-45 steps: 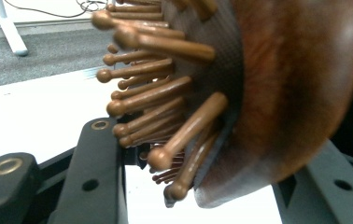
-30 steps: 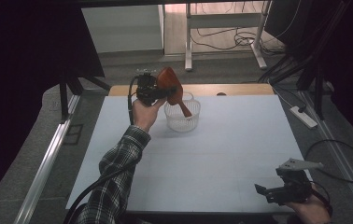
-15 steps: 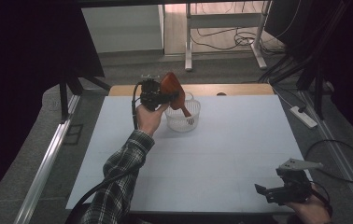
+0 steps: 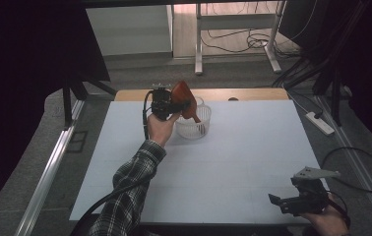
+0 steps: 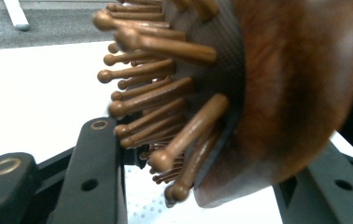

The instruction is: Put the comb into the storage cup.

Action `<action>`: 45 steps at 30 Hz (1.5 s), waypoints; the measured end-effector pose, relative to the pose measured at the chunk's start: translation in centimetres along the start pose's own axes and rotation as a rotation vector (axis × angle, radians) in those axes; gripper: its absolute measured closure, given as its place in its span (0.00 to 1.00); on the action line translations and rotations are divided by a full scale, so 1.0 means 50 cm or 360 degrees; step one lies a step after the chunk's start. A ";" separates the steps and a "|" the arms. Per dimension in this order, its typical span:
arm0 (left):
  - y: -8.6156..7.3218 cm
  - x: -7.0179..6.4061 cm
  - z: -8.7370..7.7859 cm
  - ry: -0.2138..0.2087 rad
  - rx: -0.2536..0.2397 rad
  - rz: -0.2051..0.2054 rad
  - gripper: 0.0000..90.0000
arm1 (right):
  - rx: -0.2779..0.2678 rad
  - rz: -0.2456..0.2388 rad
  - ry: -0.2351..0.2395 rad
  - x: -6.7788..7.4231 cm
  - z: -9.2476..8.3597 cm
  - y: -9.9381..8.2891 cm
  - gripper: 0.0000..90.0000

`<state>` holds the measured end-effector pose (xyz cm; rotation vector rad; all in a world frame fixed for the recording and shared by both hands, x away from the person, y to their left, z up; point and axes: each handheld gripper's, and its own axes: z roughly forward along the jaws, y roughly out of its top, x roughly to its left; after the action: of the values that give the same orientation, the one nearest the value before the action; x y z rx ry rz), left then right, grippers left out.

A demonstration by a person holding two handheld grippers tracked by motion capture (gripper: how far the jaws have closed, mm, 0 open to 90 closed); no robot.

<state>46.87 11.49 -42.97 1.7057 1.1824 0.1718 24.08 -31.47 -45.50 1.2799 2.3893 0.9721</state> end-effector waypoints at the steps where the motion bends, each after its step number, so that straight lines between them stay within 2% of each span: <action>1: 0.000 0.000 0.000 0.0000 0.0000 0.0000 0.58 | 0.0000 0.0000 0.0000 0.000 0.000 0.000 0.00; 12: -0.011 0.008 0.002 -0.0004 -0.0018 -0.0044 0.58 | 0.0008 0.0002 0.0002 0.000 0.002 0.000 0.00; 14: -0.017 0.018 0.000 -0.0014 -0.0038 -0.0100 0.58 | 0.0008 0.0005 0.0002 0.000 0.002 0.000 0.00; 27: -0.041 0.058 -0.007 -0.0052 -0.0063 -0.0258 0.55 | 0.0021 0.0001 0.0002 0.000 0.004 0.001 0.00; 39: -0.050 0.078 -0.004 -0.0043 -0.0044 -0.0287 0.48 | 0.0006 -0.0002 0.0002 0.000 0.002 0.001 0.00; 45: -0.048 0.076 -0.003 -0.0008 -0.0029 -0.0253 0.43 | -0.0001 -0.0004 0.0006 0.000 0.001 0.000 0.00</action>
<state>47.21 14.51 -46.28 1.5876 1.3028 0.0809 24.11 -31.44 -45.51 1.2754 2.3924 0.9755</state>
